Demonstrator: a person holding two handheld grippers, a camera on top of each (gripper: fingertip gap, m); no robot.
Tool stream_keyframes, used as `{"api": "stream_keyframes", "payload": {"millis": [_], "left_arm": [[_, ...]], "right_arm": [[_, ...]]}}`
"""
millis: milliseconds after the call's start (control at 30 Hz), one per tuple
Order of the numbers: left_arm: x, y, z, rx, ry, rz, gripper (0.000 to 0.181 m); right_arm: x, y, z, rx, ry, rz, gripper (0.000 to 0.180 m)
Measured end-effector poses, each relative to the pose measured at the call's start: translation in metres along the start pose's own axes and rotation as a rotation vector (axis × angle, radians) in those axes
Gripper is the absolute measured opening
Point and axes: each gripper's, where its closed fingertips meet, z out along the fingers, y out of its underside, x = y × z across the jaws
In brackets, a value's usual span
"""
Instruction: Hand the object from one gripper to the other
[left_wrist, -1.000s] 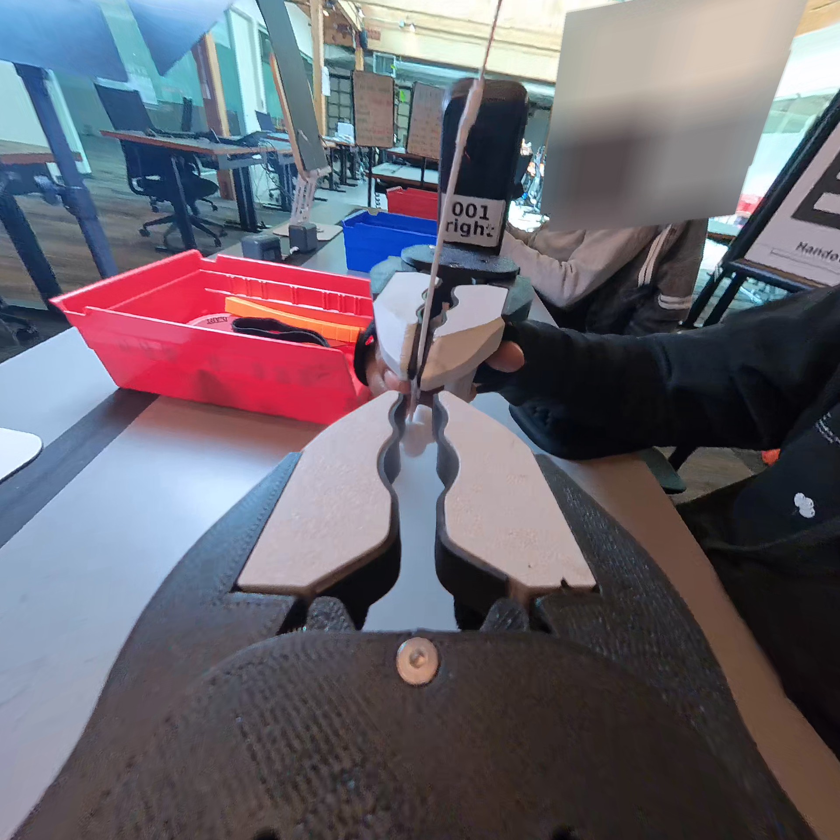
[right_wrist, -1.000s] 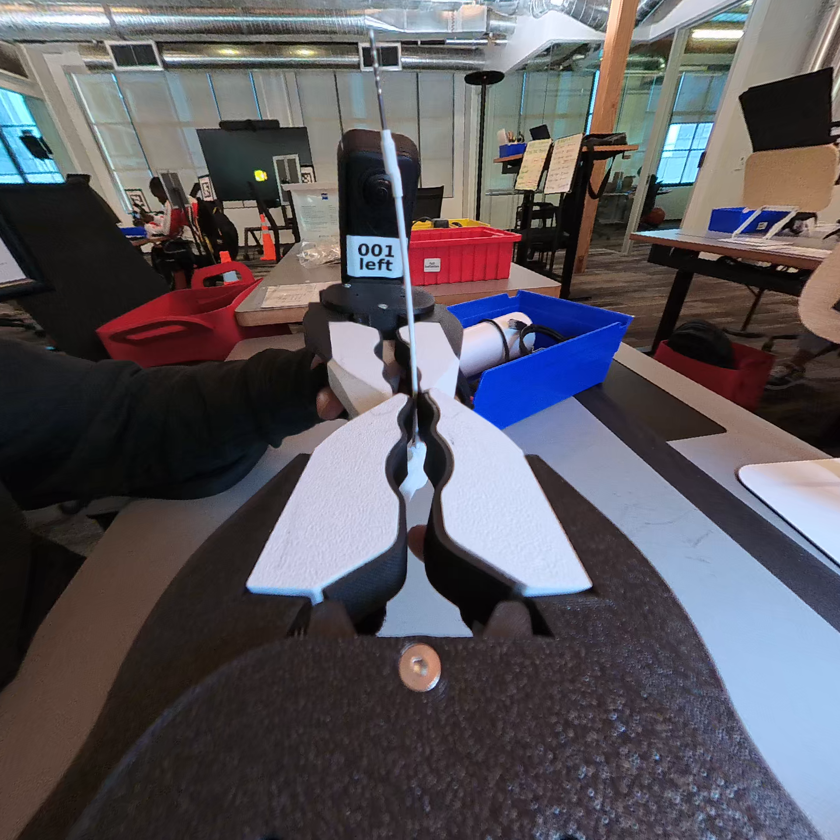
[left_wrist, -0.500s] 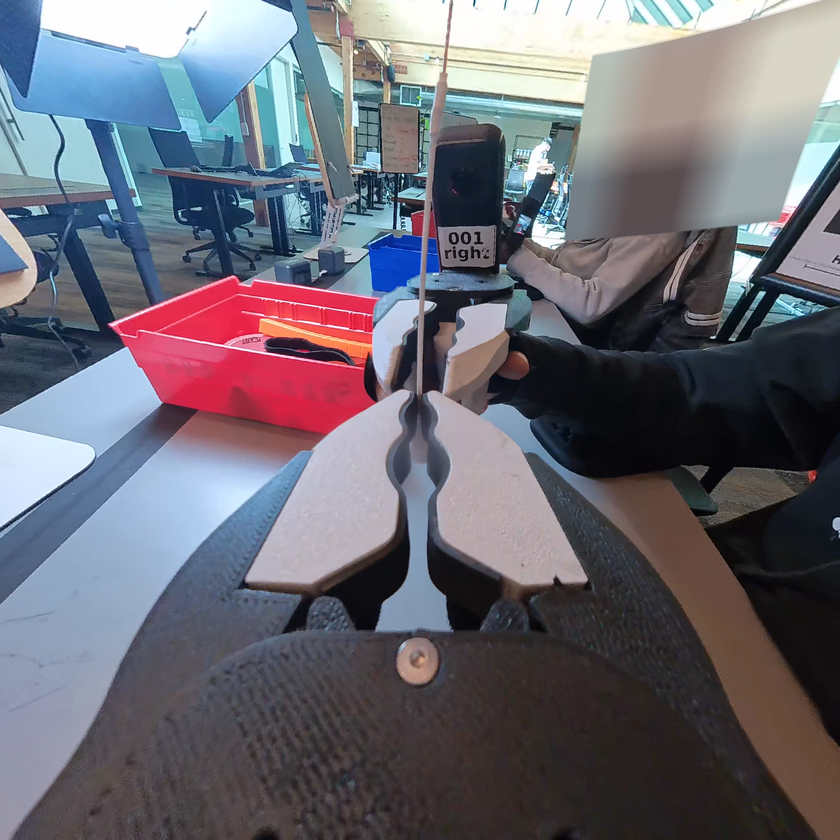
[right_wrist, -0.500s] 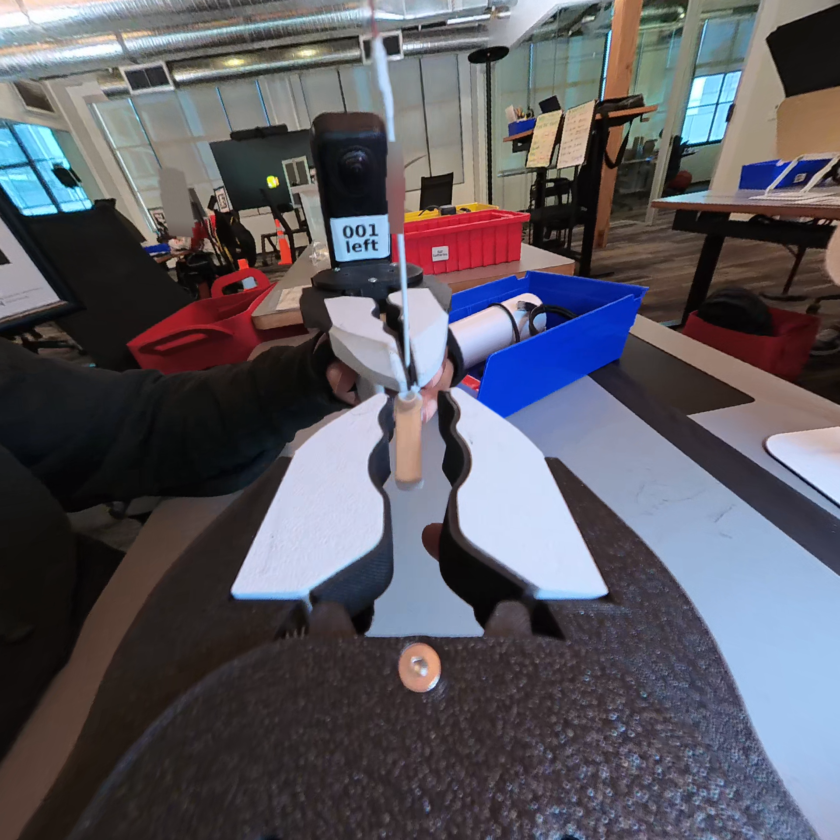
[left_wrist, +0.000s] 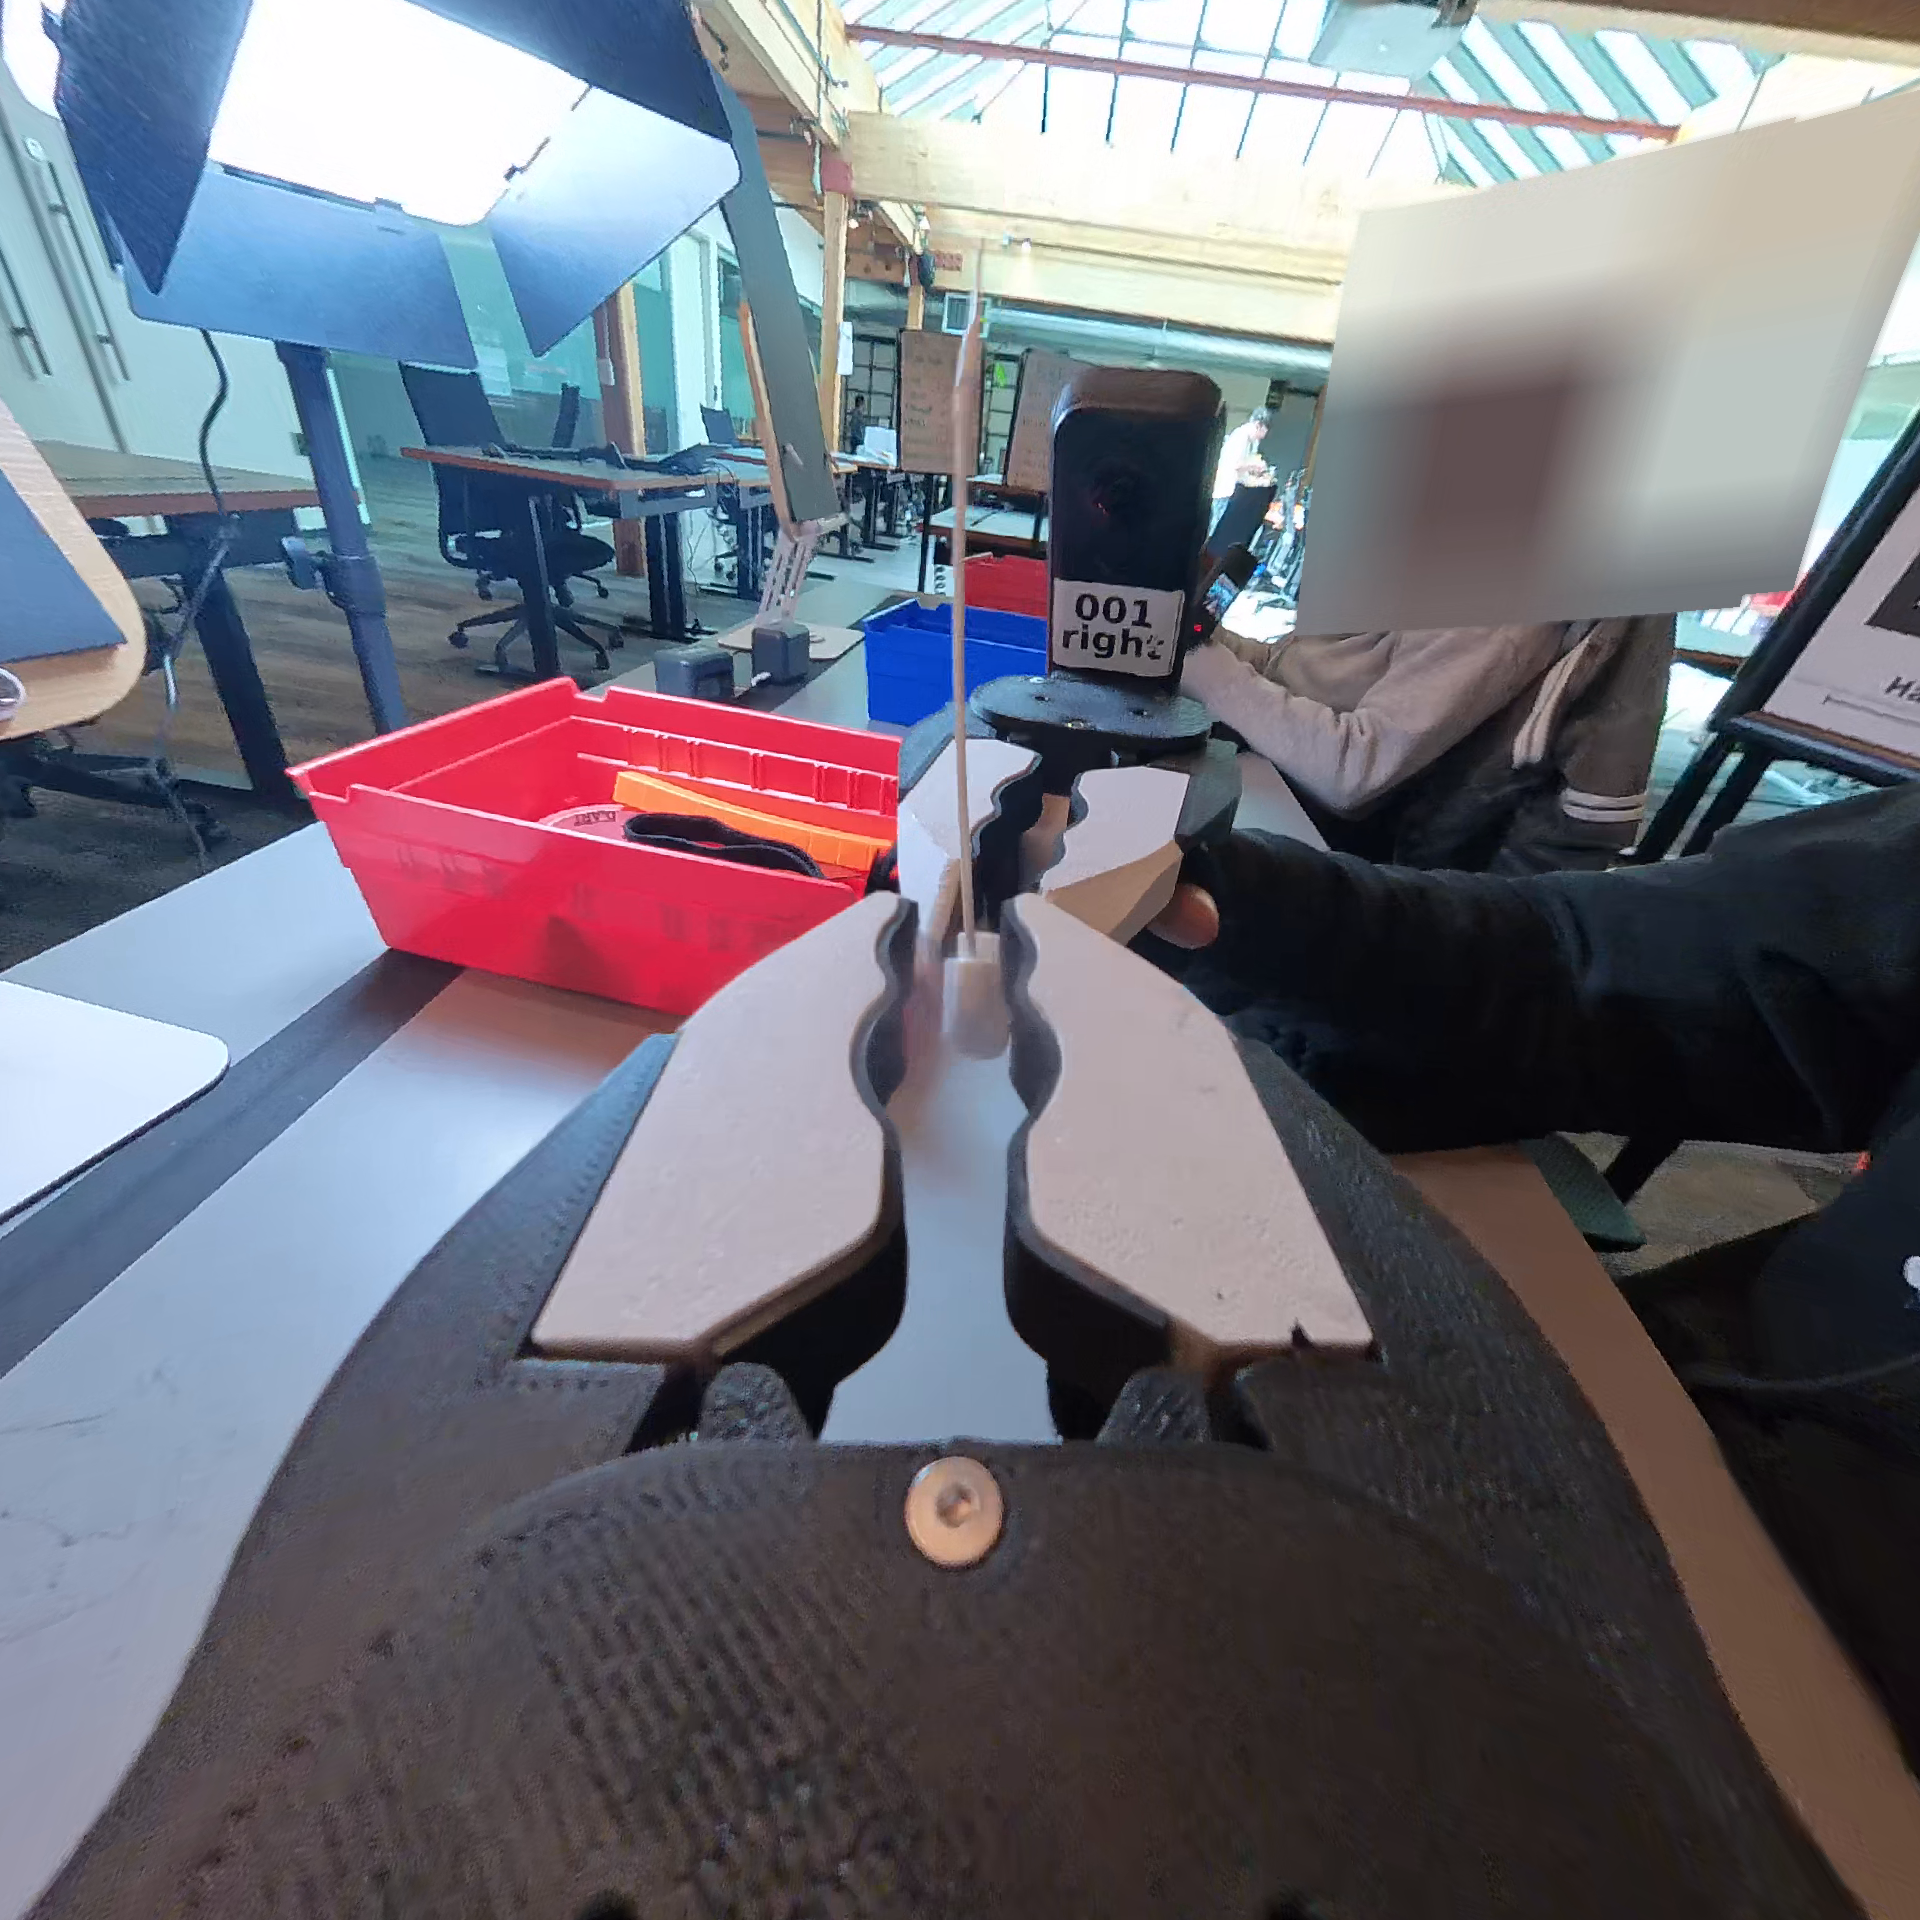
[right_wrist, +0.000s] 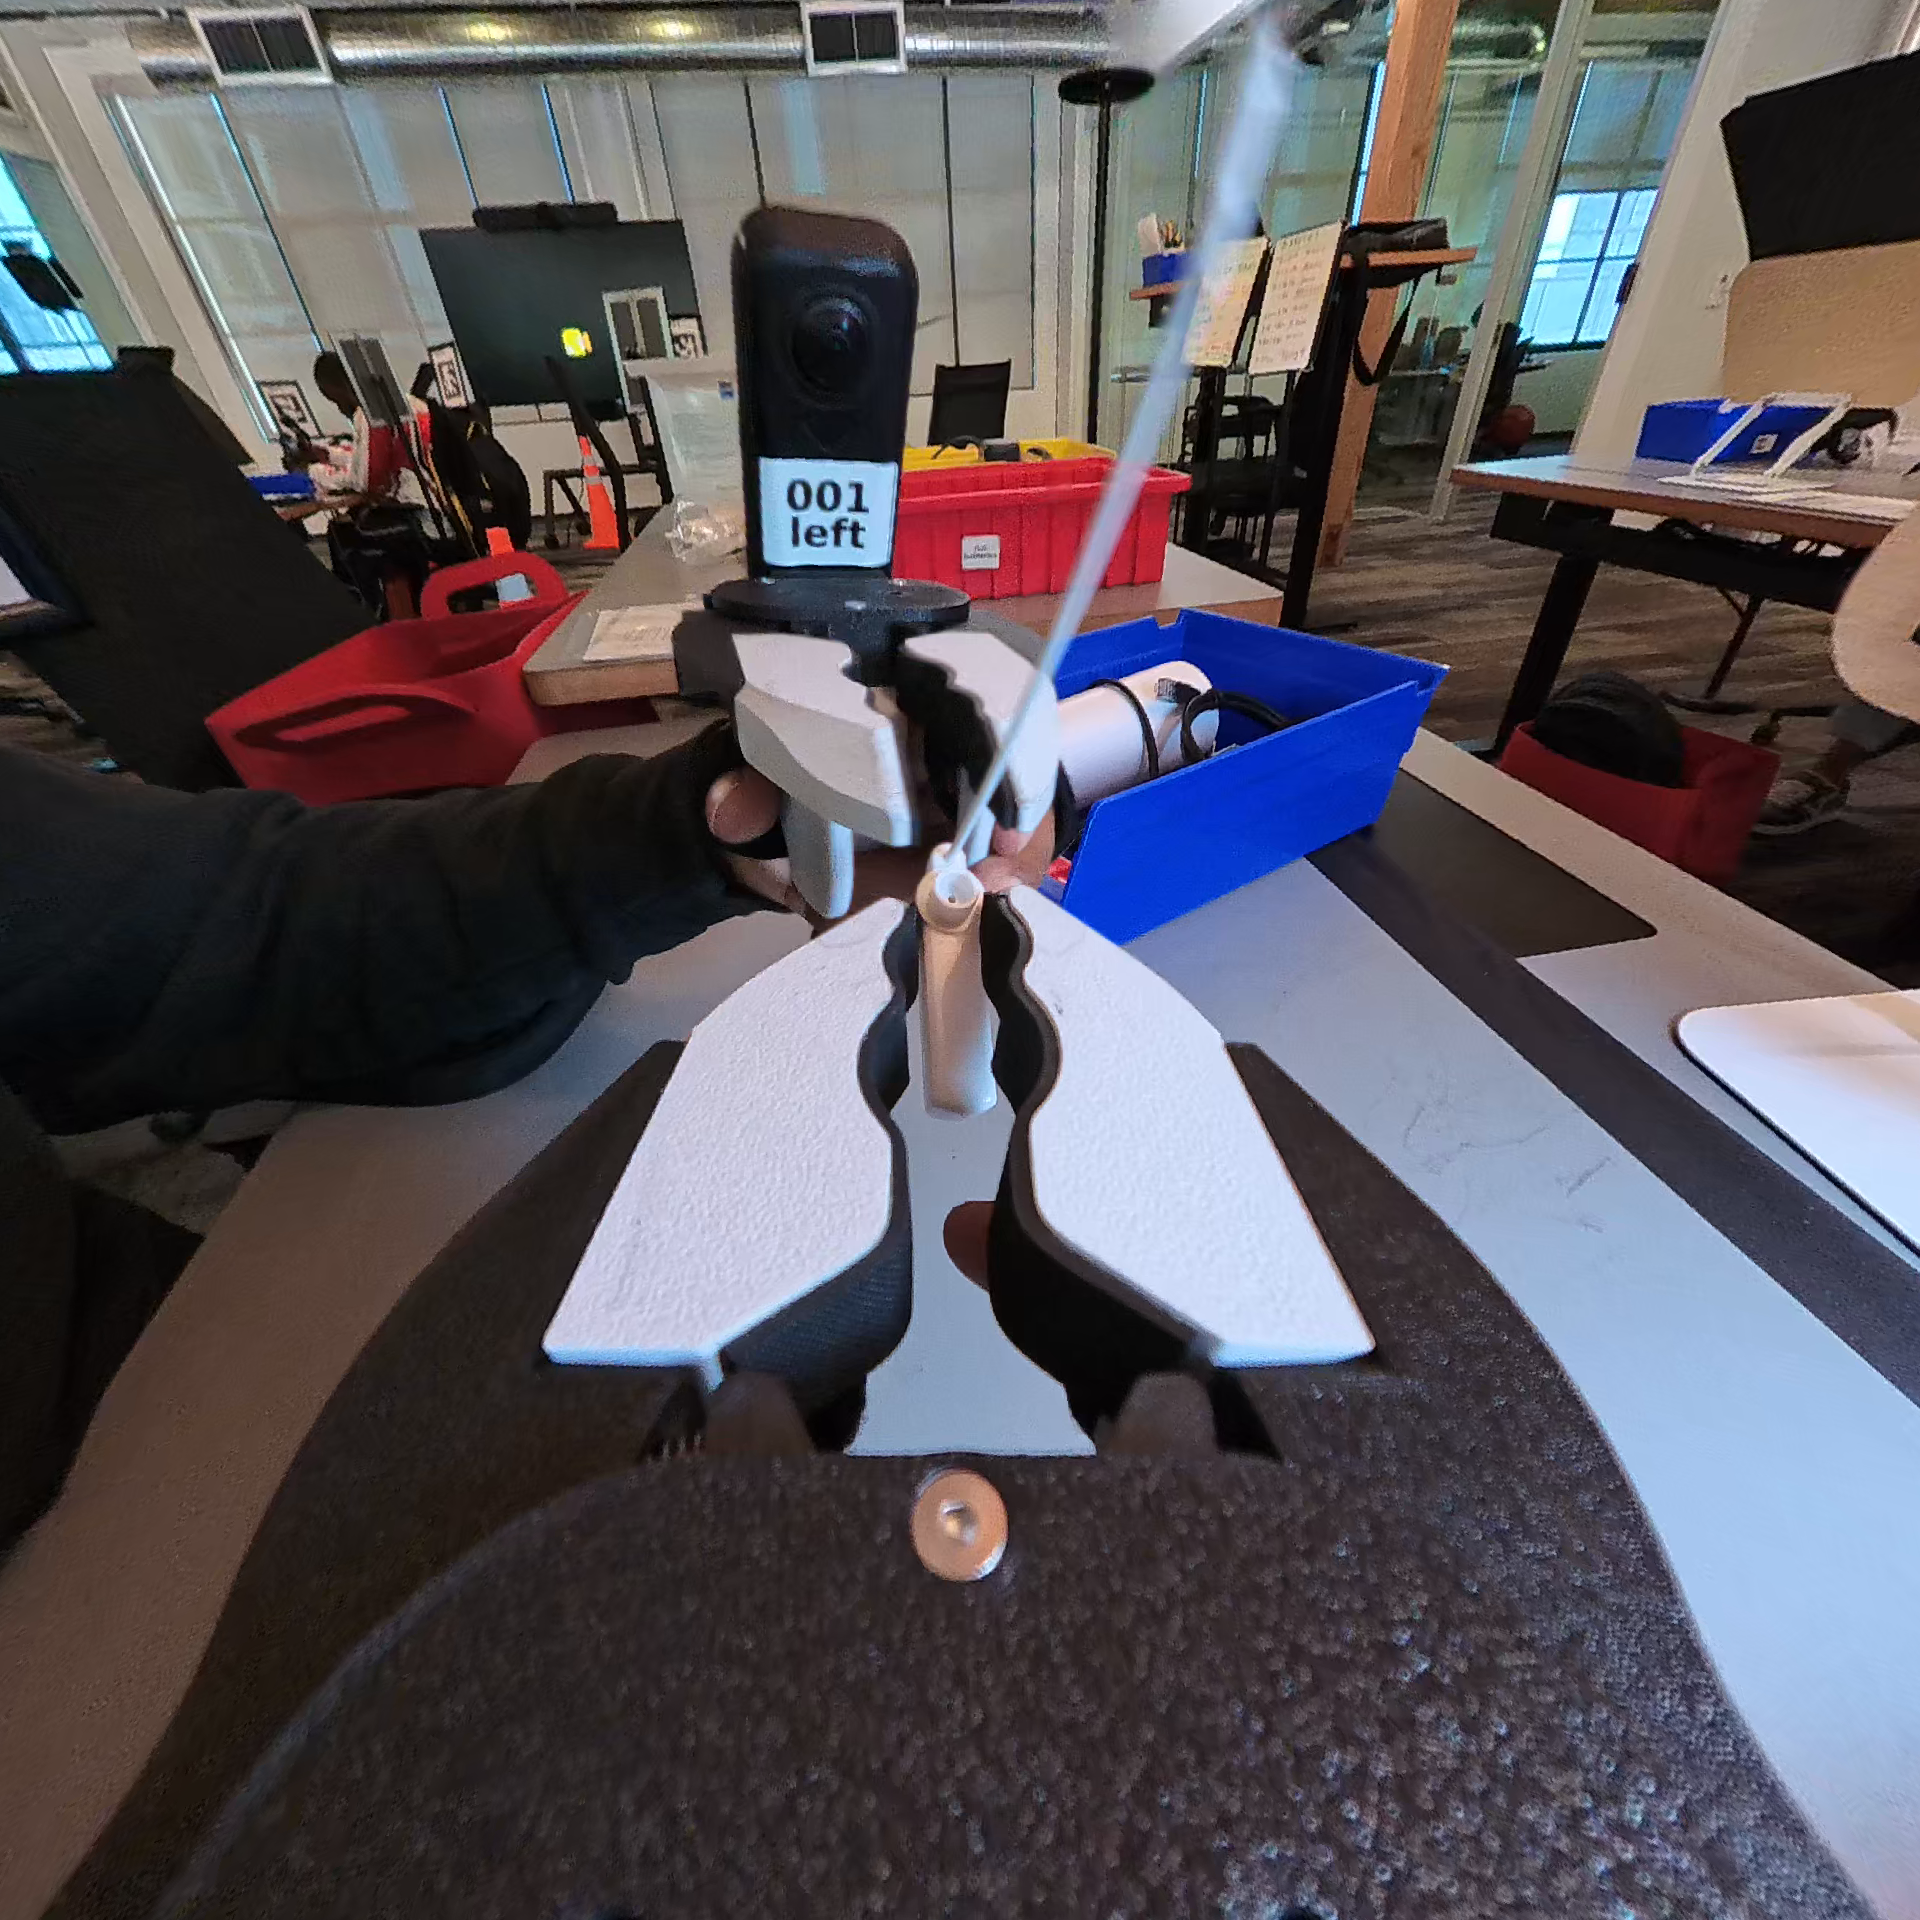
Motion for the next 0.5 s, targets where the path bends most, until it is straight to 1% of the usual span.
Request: {"api": "stream_keyframes", "payload": {"millis": [133,200,500], "left_arm": [[0.0017,0.0029,-0.0036,-0.008,0.039,-0.012,0.015],[0.0042,0.0033,-0.0011,-0.003,0.051,-0.015,0.011],[0.0067,-0.0005,-0.0003,-0.021,0.037,0.027,0.007]], "right_arm": [[0.0008,-0.0079,-0.0033,0.050,-0.005,0.021,0.011],[0.0007,-0.0085,-0.0029,0.056,-0.003,0.018,0.011],[-0.0021,-0.0105,-0.0034,0.071,-0.017,0.012,0.012]]}}
